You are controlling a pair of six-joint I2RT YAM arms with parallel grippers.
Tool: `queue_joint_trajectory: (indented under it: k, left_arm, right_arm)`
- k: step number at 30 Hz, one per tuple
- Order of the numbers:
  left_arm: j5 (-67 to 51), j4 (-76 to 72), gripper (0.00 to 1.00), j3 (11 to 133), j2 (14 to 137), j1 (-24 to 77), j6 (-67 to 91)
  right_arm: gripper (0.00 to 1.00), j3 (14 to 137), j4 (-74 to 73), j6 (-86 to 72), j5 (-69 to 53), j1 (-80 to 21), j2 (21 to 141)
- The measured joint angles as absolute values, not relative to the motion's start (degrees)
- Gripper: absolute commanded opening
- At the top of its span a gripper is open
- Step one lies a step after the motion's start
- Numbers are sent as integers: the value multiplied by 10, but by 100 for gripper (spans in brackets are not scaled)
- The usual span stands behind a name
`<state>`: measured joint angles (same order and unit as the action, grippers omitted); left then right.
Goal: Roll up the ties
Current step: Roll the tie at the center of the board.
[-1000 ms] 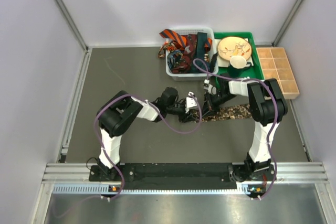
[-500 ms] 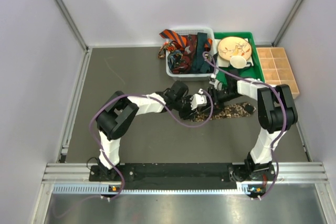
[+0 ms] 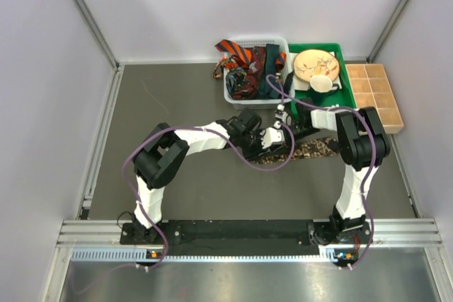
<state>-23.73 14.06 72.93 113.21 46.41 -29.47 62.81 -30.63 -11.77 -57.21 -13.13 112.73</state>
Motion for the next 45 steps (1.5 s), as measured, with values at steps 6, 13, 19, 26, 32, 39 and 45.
queue_joint_trajectory:
  k: [6, 13, 19, 26, 32, 39, 45]
  left_arm:
    - [-245, 147, 61, 733, 1134, 464, -300]
    - [-325, 38, 79, 639, 1097, 435, -299]
    - [-380, -73, 81, 583, 1092, 409, -267]
    - [-428, -232, 81, 566, 1111, 403, -215]
    - [-448, -300, 70, 566, 1143, 418, -195]
    - [-423, -254, 28, 596, 1162, 431, -208]
    - [-396, -159, 15, 629, 1157, 439, -262]
  right_arm:
    - [0, 628, -304, -115, -565, -127, 1127]
    - [0, 627, -304, -100, -529, -112, 1127]
    - [0, 627, -306, -88, -497, -103, 1127]
    - [0, 628, -316, -85, -480, -103, 1127]
    - [0, 631, -324, -83, -475, -103, 1127]
    - [0, 631, -326, -77, -478, -102, 1127]
    - [29, 632, -347, -60, -479, -99, 1119]
